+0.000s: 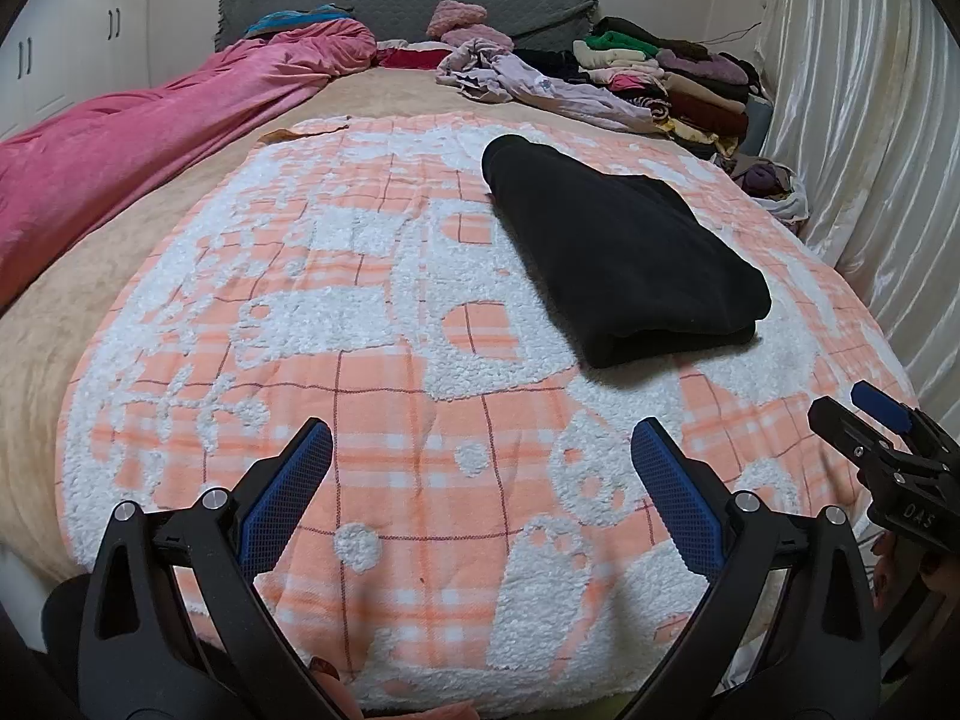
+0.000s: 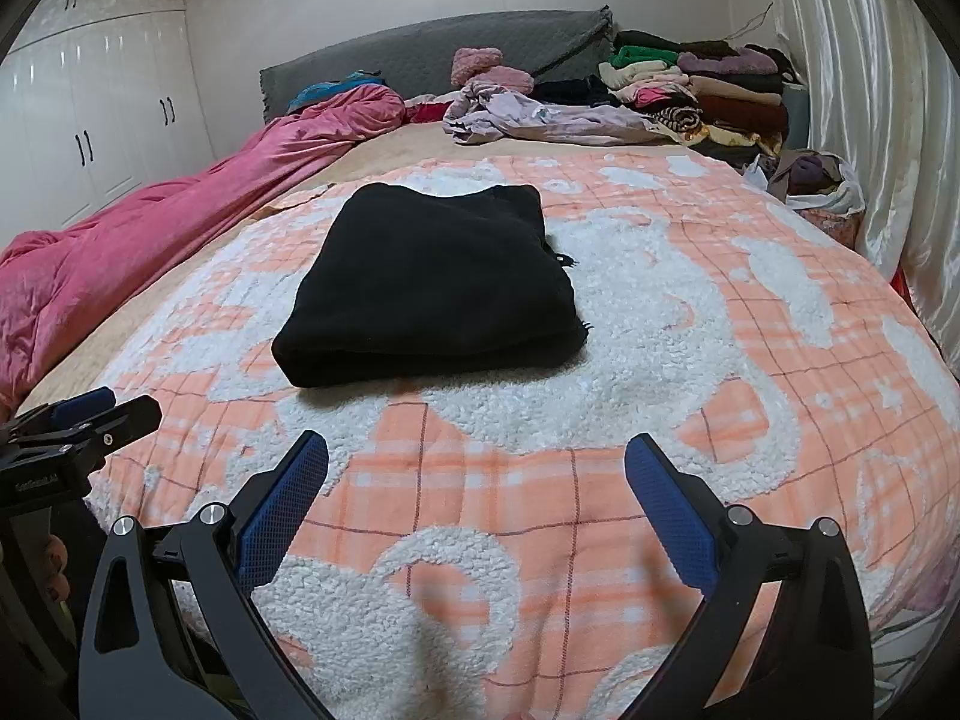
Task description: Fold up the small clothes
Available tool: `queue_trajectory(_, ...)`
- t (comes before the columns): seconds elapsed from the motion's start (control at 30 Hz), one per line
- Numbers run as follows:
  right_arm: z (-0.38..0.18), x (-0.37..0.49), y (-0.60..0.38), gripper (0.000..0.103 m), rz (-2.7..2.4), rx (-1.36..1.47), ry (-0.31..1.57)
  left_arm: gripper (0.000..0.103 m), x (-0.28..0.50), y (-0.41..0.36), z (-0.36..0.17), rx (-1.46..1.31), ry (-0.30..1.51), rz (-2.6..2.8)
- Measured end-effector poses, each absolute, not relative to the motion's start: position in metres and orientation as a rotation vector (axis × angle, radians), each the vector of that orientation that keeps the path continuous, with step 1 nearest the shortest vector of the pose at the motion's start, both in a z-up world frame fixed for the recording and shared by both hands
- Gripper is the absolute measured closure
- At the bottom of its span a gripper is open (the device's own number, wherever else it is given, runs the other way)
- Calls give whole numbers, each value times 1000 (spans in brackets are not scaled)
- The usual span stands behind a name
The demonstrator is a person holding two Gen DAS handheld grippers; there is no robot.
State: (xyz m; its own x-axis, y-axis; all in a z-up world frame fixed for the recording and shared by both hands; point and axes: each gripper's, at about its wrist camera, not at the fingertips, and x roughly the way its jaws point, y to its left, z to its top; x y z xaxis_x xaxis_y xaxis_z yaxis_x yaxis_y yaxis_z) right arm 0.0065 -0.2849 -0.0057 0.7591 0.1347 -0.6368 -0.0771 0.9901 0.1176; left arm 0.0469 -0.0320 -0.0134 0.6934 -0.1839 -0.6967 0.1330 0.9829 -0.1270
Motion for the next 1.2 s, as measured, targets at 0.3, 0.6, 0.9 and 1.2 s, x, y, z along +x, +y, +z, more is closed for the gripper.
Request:
queue_trajectory(0.3, -7, 6, -286, 4, 112, 85, 700, 10, 46, -29, -13, -74, 789, -176)
queue_trajectory(0.6, -7, 6, -286, 4, 110, 85, 698, 10, 45, -27, -13, -71, 795, -170)
queue_trajectory(0.9, -8, 6, -290, 4, 99, 81, 697, 10, 45, -29, -13, -61, 796, -167)
queue_trajectory(1.2, -11, 9, -290, 4, 81, 75, 708, 10, 45, -29, -13, -61, 801, -169)
